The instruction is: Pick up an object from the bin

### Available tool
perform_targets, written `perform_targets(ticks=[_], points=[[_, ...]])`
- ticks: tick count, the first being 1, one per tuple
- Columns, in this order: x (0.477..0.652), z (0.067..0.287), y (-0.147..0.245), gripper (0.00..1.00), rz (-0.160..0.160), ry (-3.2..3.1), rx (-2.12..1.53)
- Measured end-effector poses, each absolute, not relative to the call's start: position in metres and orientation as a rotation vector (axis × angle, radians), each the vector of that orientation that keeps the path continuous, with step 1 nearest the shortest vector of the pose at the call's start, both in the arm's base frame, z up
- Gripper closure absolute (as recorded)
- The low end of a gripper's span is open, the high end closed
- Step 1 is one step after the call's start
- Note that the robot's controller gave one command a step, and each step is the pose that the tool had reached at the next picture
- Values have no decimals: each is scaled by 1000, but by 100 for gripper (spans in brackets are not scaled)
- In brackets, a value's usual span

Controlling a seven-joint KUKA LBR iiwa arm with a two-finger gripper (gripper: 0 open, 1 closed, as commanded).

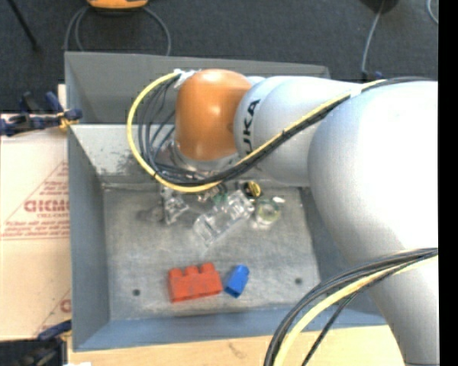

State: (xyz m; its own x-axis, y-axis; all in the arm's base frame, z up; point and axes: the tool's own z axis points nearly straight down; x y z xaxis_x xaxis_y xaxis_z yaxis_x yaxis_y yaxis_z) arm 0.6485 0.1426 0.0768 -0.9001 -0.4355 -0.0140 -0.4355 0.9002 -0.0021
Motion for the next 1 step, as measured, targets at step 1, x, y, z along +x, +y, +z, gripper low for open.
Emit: perform_targets(ticks=[1], points=[[648,238,131,100,-4,2977,-958]])
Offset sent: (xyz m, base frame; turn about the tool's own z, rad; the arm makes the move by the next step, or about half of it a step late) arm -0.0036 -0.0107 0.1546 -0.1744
